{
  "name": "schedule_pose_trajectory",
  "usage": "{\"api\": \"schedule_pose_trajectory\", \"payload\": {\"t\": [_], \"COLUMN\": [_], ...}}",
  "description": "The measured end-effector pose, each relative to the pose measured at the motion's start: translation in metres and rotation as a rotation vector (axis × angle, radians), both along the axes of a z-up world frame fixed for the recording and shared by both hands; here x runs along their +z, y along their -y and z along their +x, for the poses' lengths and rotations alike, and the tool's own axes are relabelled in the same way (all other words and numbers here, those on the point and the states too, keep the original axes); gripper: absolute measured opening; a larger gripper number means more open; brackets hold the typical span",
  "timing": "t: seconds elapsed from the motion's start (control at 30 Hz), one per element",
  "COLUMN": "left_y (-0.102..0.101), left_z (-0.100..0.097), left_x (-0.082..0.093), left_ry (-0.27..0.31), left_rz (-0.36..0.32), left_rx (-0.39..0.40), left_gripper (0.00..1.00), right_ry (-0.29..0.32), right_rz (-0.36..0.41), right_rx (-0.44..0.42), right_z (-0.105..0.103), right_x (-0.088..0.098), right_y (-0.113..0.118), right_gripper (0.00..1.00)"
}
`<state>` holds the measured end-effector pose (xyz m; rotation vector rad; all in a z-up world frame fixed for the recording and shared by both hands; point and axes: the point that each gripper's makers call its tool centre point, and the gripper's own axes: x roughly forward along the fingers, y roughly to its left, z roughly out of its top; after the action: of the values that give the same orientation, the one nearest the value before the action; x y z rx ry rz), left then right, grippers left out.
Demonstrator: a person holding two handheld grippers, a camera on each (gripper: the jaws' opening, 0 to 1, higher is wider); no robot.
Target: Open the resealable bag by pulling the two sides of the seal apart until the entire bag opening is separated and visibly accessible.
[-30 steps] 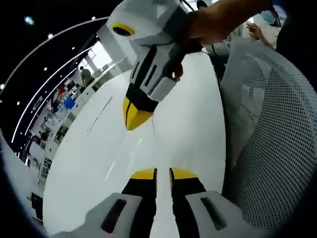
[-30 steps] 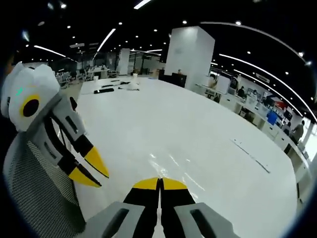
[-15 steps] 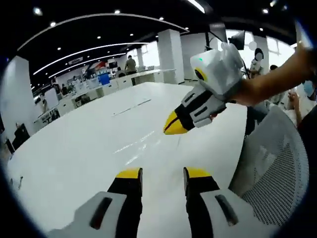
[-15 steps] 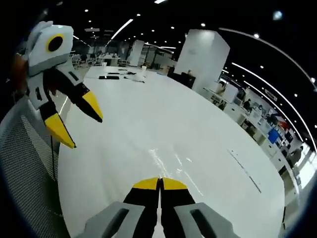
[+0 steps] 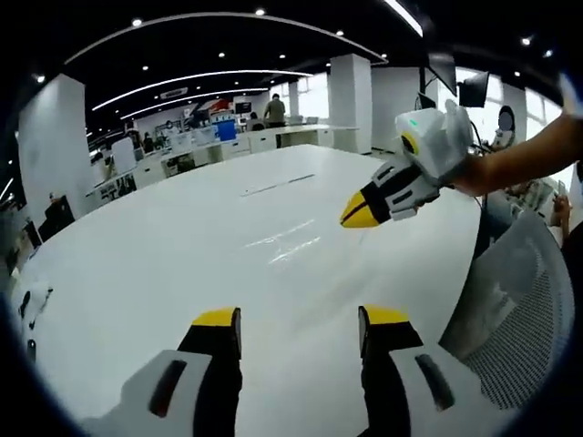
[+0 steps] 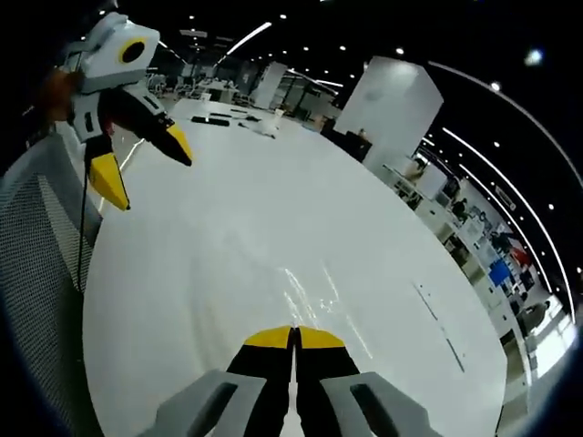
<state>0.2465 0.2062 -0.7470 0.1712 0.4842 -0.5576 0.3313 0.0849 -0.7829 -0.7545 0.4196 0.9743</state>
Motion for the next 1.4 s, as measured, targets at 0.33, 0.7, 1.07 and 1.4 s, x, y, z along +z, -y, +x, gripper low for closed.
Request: {"api": "schedule_pose_trajectory", "payload": {"t": [0.33, 0.7, 1.07, 1.4], "left_y": [0.013, 0.008, 0.006, 0.005], "left_z": [-0.004, -0.008, -0.011, -0.012], "left_x": [-0.006, -0.014, -0.016, -0.016], "left_ry": [-0.021, -0.048, -0.069, -0.071], "left_rz": [-0.027, 0.048, 0.05, 0.067], "left_rx": [-0.034, -0.039, -0.03, -0.033], "left_gripper": [0.61, 0.59, 0.59, 0.6], "right_ry": [-0.023, -0.05, -0.099, -0.147], "right_rz": [-0.001, 0.016, 0.036, 0.079], "right_rx": [-0.009, -0.029, -0.066, -0.088], "right_z": [0.004, -0.008, -0.019, -0.036], "right_x": [-0.006, -0.015, -0.022, -0.017], "right_y": [0.004, 0.001, 0.003, 0.01], "right_gripper": [0.0, 0.0, 0.02, 0.04]}}
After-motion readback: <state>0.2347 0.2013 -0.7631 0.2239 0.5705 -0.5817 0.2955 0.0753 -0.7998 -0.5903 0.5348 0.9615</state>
